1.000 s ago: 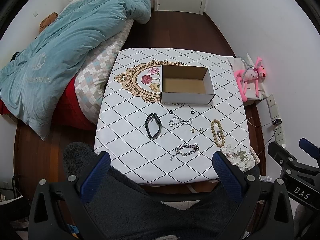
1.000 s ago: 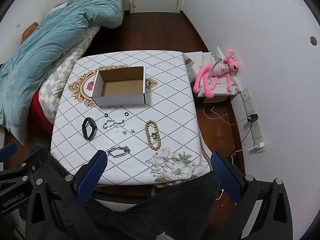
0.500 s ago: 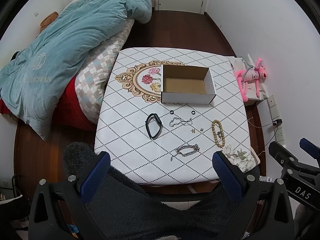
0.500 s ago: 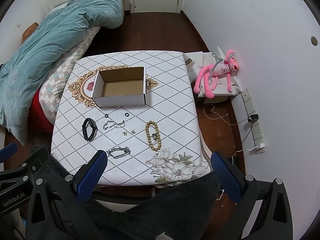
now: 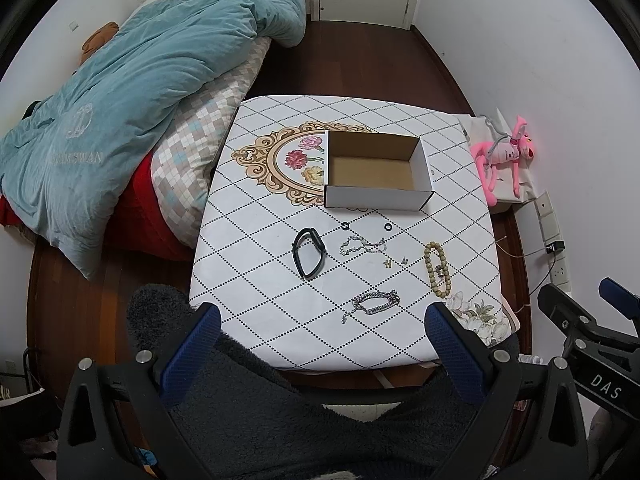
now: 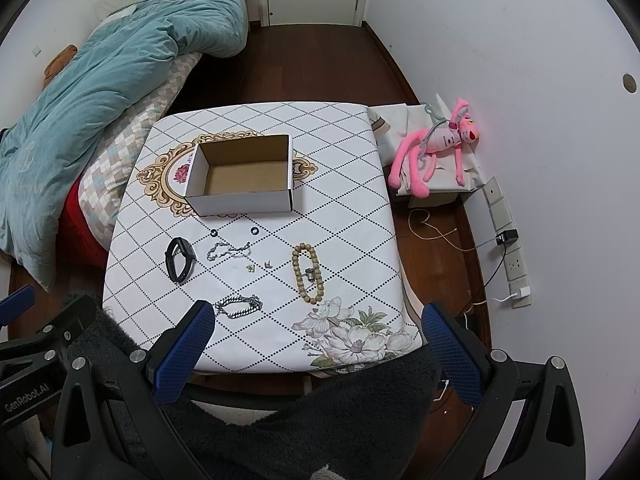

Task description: Organize jewelry

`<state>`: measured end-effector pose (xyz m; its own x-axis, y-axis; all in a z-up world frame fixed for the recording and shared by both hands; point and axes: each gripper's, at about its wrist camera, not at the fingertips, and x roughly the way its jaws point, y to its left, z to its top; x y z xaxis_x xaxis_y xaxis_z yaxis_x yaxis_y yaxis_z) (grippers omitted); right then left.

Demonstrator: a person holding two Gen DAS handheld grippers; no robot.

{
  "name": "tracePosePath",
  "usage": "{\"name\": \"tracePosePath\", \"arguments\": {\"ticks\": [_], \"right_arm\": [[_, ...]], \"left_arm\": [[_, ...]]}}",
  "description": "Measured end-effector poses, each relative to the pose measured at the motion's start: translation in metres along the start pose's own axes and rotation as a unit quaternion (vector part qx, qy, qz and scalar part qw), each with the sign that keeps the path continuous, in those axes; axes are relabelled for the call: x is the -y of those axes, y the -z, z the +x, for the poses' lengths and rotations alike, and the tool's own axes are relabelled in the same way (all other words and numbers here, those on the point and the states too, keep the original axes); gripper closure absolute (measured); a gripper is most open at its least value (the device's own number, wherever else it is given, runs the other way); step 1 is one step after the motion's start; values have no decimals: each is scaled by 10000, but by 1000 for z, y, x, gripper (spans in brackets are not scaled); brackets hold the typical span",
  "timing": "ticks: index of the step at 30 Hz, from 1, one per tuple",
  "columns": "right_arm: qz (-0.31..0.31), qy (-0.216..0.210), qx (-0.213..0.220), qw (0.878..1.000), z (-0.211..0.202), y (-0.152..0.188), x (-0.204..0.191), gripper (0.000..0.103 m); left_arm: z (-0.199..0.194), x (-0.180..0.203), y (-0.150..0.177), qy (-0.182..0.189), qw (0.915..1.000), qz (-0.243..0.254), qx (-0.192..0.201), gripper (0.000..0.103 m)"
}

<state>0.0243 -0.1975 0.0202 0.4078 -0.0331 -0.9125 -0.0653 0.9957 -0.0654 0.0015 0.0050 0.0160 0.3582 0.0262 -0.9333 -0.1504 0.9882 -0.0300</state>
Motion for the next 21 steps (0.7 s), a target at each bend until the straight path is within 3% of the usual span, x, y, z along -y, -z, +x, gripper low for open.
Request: {"name": "tracePosePath", "arguments": {"ticks": [7,11,17,21], "right_arm": [[99,-112,124,9998,3,-8,0,0],[189,-1,242,9995,20,-21,4,0],[421,173,-116,9989,102,-39,12,2],[609,-11,-715,9956,170,-31,19,18]], "left_arm": [[7,-5,-7,-21,9999,-52,157,0],[23,-8,-25,-294,9983,-141,485,0],[76,-16,-48,-552,9969,-150,547,0],[127,-26,-48,-593,9980,-163,123,2]]}}
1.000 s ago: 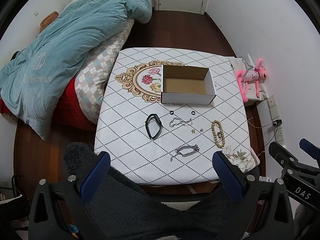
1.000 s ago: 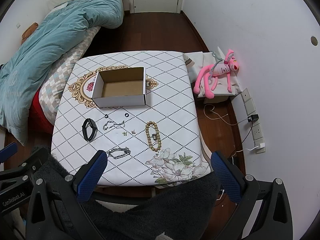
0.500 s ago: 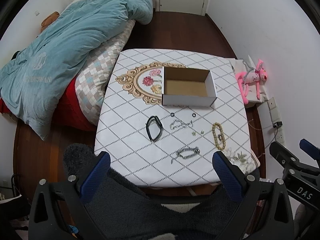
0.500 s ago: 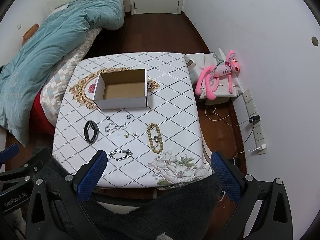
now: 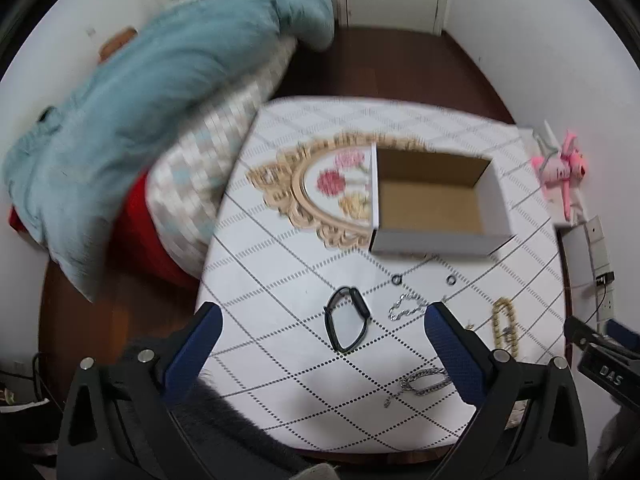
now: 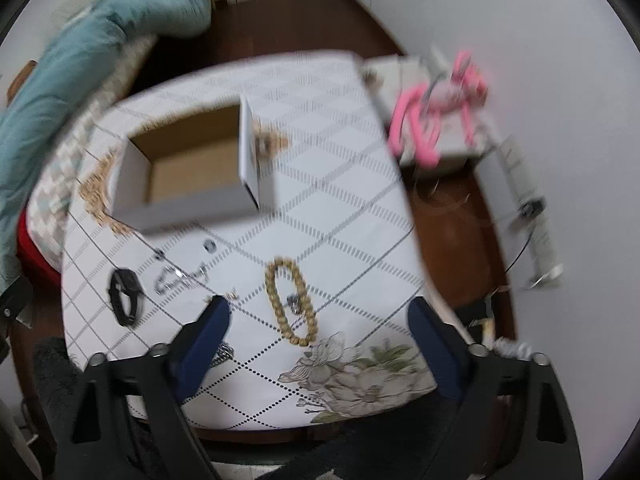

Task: Organize jewelry
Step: 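Grasp the black band bracelet with the left tool while the right tool grasps the wooden beaded bracelet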

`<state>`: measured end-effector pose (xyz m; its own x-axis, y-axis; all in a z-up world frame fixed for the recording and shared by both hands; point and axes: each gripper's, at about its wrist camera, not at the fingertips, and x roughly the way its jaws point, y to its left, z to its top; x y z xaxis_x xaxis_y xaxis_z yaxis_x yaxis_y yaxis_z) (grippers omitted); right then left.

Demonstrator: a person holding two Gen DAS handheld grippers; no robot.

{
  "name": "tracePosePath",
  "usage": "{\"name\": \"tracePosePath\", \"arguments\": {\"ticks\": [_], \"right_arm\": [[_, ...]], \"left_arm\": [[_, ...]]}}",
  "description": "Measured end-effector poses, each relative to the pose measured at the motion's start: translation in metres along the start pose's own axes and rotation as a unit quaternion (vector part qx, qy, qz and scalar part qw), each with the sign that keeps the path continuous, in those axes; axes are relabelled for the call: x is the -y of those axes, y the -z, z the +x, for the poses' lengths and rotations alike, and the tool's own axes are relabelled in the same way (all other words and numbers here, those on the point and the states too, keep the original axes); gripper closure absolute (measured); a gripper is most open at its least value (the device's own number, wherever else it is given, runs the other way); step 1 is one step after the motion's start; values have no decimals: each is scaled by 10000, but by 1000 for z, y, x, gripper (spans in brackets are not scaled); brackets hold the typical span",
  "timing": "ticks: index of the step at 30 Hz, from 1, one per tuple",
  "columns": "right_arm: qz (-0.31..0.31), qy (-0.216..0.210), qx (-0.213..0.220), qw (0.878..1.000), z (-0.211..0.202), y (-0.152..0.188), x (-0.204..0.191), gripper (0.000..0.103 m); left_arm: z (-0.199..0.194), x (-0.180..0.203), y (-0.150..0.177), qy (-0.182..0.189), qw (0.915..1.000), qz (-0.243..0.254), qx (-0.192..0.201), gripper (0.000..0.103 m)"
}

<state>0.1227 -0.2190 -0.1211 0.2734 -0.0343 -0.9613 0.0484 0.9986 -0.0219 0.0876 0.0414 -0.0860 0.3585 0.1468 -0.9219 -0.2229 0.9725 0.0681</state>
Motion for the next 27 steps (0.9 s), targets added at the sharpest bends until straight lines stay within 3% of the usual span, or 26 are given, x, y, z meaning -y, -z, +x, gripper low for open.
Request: {"name": "tracePosePath", "arguments": {"ticks": [4,6,13,17,19,21,23,24,27], "right_arm": [[152,-10,-454,9989,59,13,6,30],[219,-38,-634,9977,81,20,9,34],[342,-43,-869,9956,118,40,13,53],[280,1,-716,9970,120,43,9,59],[272,2,-632,9976,120,43,7,64],[227,16,-534,9983,117,44,0,71],[172,17,-439,9989,114,45,-6,81],[135,24,-395,9991,112,45,-9,92],[139,-28,-359,9993,110,45,-14,93]], "left_arm": [[48,-7,10,2,9988,-67,-486,18],[67,-12,17,92,9972,-159,-730,22],[112,-17,37,328,9916,-273,-1218,45],[129,-13,39,390,9903,-213,-1319,57],[138,-10,39,411,9900,-148,-1344,74],[142,-6,39,370,9911,-46,-1275,80],[143,0,38,361,9923,108,-1183,95],[142,1,38,343,9923,112,-1183,98],[137,5,37,226,9939,198,-1060,99]]}}
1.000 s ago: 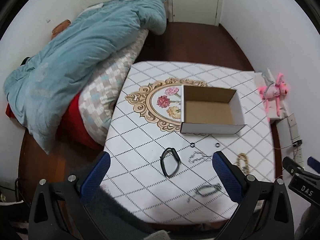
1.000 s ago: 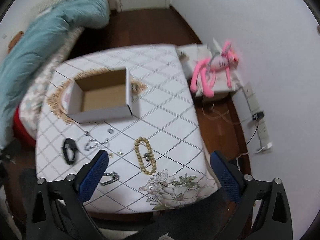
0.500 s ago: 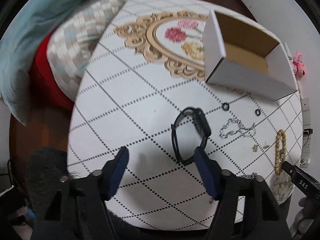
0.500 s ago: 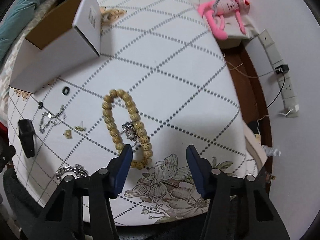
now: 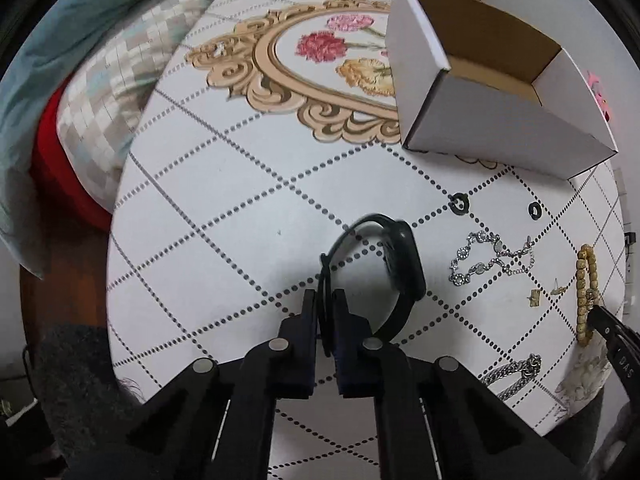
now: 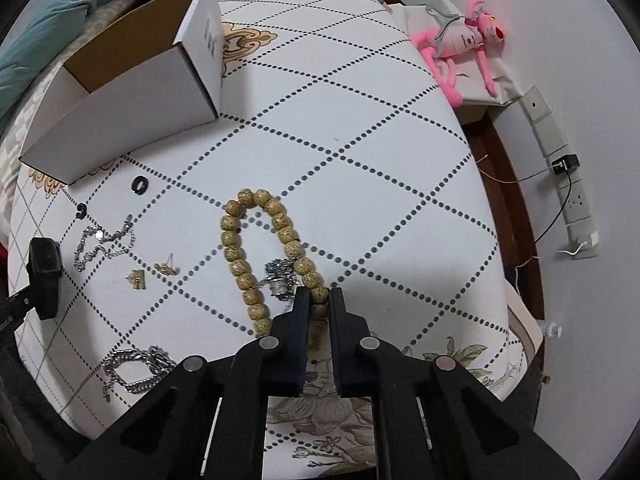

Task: Organize jewelry
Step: 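Grasp the black band bracelet with the left tool while the right tool grasps the wooden beaded bracelet, then carry both bracelets into the white box and open both tools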

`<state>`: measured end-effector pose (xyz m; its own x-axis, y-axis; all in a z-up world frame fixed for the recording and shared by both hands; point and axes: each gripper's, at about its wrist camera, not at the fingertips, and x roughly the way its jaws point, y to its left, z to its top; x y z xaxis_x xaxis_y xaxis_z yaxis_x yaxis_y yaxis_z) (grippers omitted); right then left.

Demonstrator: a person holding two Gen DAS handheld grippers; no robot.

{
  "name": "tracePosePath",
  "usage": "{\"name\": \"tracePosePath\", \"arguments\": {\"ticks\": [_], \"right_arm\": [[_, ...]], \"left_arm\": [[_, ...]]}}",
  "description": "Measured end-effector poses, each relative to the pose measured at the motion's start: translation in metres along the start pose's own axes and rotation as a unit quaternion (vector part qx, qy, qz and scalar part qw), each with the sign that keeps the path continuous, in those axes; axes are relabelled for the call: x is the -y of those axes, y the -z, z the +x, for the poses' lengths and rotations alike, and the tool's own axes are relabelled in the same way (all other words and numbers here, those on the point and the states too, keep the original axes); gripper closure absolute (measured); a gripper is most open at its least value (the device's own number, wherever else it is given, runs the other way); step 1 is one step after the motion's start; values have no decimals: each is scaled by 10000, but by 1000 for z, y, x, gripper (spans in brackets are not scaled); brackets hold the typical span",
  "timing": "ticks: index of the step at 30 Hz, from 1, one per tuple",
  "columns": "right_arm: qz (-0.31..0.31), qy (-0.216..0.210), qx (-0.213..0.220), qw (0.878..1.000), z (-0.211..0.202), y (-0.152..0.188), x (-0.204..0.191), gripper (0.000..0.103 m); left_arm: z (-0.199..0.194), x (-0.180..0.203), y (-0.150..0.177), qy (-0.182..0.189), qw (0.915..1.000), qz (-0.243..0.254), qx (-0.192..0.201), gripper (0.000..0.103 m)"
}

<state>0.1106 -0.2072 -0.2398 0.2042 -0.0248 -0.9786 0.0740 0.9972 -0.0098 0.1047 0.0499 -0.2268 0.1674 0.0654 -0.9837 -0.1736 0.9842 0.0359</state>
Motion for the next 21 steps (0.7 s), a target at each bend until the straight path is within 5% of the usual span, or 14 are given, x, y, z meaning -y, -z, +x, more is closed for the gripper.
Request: {"name": "tracePosePath", "arguments": {"ticks": [13,21], "right_arm": [[200,-1341,387,9900,-56,-8,-5,94],[-72,-1861,965,9778,-119,-51,-12,94]], "left_arm": [[-61,10,-3,276,9984,13,500,100],[-89,25,-59,663,9953,-4,711,100]]}}
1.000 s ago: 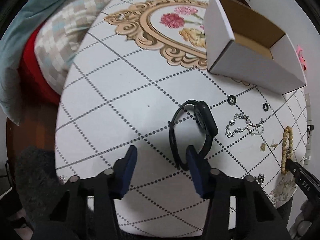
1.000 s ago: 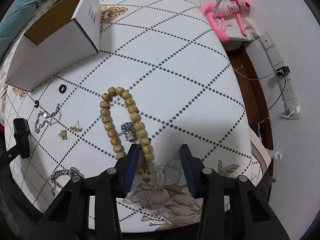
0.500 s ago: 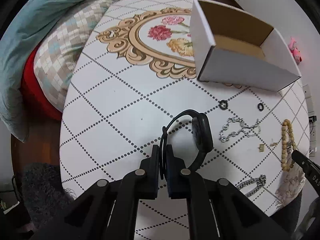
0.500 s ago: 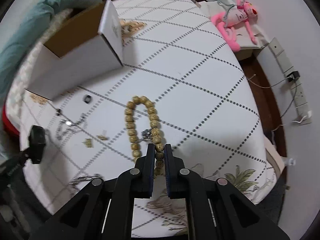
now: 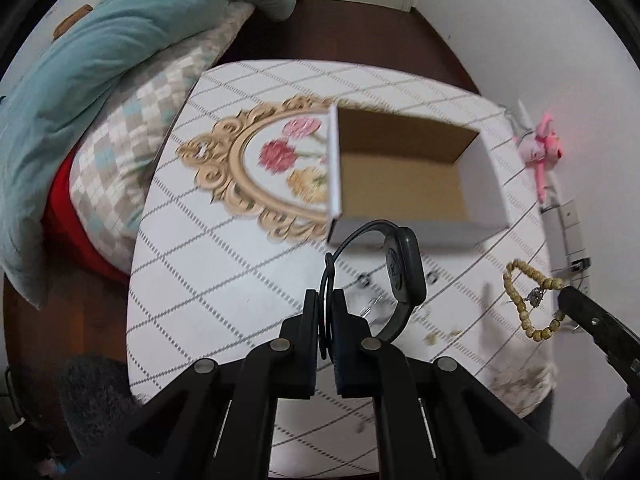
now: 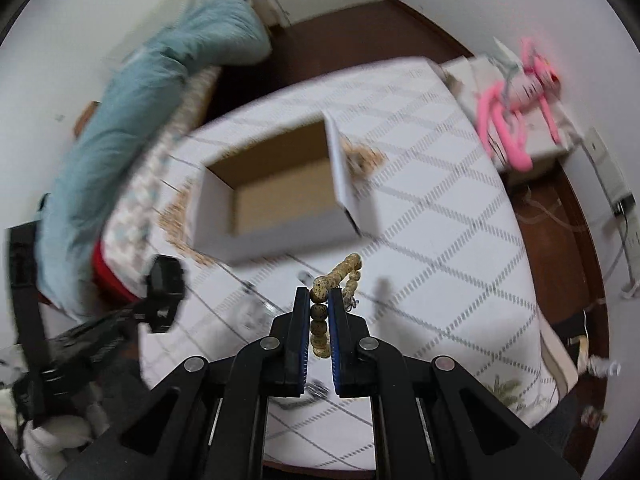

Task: Organize jewelry
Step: 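Carry both bracelets into the white box and open both tools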

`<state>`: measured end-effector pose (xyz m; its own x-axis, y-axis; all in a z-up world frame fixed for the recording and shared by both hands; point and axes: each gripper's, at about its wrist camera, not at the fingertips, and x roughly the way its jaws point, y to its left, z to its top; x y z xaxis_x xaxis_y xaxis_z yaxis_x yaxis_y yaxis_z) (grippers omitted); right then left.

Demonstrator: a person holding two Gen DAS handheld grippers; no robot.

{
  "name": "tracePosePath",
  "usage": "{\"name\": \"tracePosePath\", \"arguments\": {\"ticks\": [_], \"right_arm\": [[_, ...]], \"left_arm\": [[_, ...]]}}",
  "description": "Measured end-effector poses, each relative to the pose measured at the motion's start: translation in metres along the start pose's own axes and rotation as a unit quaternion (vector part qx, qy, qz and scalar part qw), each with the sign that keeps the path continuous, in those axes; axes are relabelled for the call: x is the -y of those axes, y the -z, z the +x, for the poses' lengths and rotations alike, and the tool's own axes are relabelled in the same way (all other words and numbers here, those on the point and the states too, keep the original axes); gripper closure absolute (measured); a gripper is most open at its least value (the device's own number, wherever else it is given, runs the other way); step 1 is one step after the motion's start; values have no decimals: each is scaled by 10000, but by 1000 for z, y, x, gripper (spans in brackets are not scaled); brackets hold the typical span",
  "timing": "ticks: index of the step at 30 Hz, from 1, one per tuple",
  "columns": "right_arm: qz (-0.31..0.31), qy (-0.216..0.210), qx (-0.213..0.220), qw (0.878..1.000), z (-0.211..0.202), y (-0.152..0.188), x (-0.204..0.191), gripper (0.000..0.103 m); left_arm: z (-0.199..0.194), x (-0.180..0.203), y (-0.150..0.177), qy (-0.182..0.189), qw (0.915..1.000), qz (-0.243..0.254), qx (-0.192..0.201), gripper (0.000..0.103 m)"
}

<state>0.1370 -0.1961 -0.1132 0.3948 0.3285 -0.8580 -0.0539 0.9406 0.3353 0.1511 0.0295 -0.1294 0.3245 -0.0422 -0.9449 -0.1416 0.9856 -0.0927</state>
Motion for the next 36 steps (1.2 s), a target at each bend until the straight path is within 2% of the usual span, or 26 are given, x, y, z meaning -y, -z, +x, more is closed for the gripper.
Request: {"name": "tracePosePath", "arguments": {"ticks": [3,8,18,23,26,27,28,29,30,31,33,34,36], "right_arm": [[-138,-210,232,9994,-19,-21,-17,94],[-331,-291,319,9985,-16,-57,-35,94],[-306,-116,-62,9994,55,-107,-34,94],[-386,-149,-304,9987,83,-122,-30,94],[-341,-140,-641,9973,98,-125,-25,93],[-368,-90,-696,9969,100,-124,-23,87],[-387,-50,-701,9968,99,-122,-22,72],[-418,12,-675,9968,98,-120,-20,63],[-456,65,-652,9968,96,-119,-20,49],[-520,154,-592,9968,92,-117,-19,42],[-709,453,-481,9953,87,-113,-21,35],[-808,632,-444,9937,86,-111,-22,24],[-948,935,-441,9901,89,-106,-23,10]], "left_arm": [[-1,4,-19,78,9999,-2,82,100],[15,7,-48,143,9999,-47,-60,100],[50,12,-101,281,9988,-98,-377,99],[62,18,-115,300,9980,-125,-541,88],[64,17,-117,283,9977,-175,-589,68],[63,16,-117,265,9979,-195,-554,50],[60,15,-116,237,9984,-209,-470,36],[57,14,-116,200,9988,-202,-400,32],[55,14,-116,137,9992,-172,-333,24],[53,13,-116,58,9995,-150,-271,18],[48,10,-114,-88,9998,-142,-85,9],[47,8,-113,-132,9998,-141,-16,1],[46,5,-107,-371,9991,-71,210,0]]}}
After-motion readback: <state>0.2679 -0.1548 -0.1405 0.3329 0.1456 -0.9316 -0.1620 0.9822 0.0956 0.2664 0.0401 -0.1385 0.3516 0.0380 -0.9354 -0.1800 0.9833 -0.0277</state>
